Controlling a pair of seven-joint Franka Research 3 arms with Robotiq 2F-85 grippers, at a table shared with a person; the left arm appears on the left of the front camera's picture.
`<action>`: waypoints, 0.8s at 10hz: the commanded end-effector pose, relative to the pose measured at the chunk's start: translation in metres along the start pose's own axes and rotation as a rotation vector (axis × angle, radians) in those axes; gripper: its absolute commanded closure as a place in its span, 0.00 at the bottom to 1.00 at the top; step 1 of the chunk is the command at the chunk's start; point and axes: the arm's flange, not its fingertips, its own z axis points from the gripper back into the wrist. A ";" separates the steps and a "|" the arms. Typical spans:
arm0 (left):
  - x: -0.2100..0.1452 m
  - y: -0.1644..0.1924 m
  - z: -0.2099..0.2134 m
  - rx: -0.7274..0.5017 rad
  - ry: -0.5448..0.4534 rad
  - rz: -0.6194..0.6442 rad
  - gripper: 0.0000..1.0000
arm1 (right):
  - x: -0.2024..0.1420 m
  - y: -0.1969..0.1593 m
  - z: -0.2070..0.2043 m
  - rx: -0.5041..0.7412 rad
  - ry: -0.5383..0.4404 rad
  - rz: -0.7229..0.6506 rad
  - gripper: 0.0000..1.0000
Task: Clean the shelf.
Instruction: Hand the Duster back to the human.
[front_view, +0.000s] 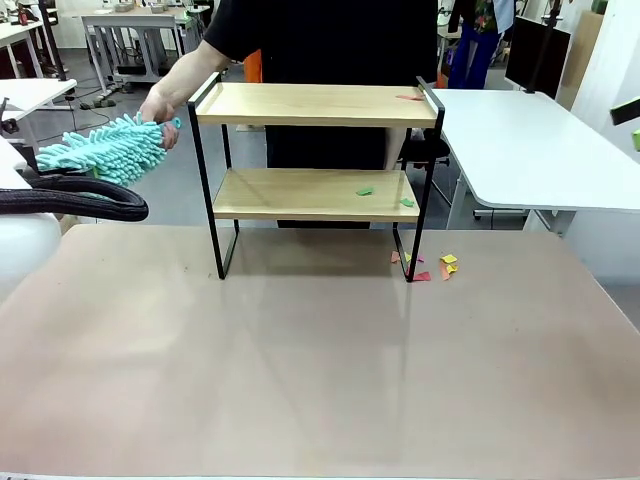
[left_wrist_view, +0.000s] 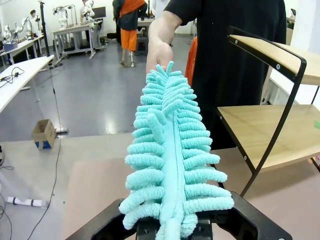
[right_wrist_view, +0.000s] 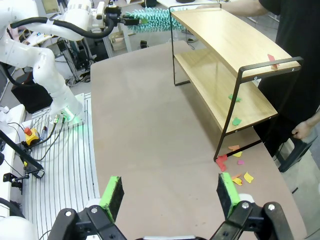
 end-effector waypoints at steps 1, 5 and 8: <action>0.002 -0.001 0.002 0.000 -0.005 -0.006 0.82 | 0.003 0.000 0.000 0.000 -0.023 0.006 0.00; 0.038 0.008 0.020 -0.024 -0.011 0.011 0.00 | 0.003 0.000 0.000 0.000 -0.023 0.006 0.00; 0.067 0.017 0.034 -0.014 0.012 0.041 0.00 | 0.003 0.000 0.000 0.000 -0.023 0.006 0.00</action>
